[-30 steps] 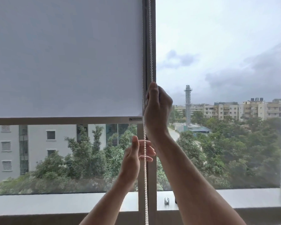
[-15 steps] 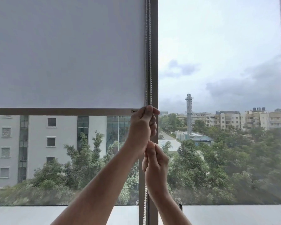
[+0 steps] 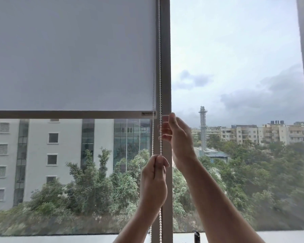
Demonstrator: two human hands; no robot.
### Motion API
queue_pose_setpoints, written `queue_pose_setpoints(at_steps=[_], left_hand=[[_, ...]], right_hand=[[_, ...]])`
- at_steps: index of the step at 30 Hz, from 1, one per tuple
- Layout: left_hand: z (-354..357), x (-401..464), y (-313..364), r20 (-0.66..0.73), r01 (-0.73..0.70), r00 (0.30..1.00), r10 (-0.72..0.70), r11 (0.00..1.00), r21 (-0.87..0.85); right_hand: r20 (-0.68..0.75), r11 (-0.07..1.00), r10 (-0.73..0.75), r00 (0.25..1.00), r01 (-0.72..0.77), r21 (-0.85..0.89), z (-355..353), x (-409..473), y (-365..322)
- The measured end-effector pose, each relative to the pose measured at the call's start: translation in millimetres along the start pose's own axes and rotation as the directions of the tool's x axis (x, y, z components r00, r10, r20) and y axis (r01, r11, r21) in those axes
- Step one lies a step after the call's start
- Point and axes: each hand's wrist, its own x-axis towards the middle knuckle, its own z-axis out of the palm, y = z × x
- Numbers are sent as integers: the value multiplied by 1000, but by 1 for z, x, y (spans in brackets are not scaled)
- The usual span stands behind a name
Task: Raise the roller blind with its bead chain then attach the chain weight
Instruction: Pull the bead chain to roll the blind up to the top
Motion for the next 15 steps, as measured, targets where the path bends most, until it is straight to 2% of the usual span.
queue_pose_setpoints(at_steps=[4, 7, 11, 15], left_hand=[[-2, -5, -3, -11, -36, 999, 36, 999, 31], [-2, -6, 1, 3, -44, 999, 44, 998, 33], [-4, -3, 1, 28, -57, 998, 57, 998, -13], [-7, -4, -3, 98, -30, 994, 41, 993, -111]], right_hand=[[41, 997, 53, 998, -55, 51, 26, 29, -32], [48, 982, 106, 993, -112, 151, 40, 36, -43], [-34, 967, -28, 999, 36, 254, 41, 29, -40], [-72, 964, -112, 991, 126, 236, 36, 15, -33]])
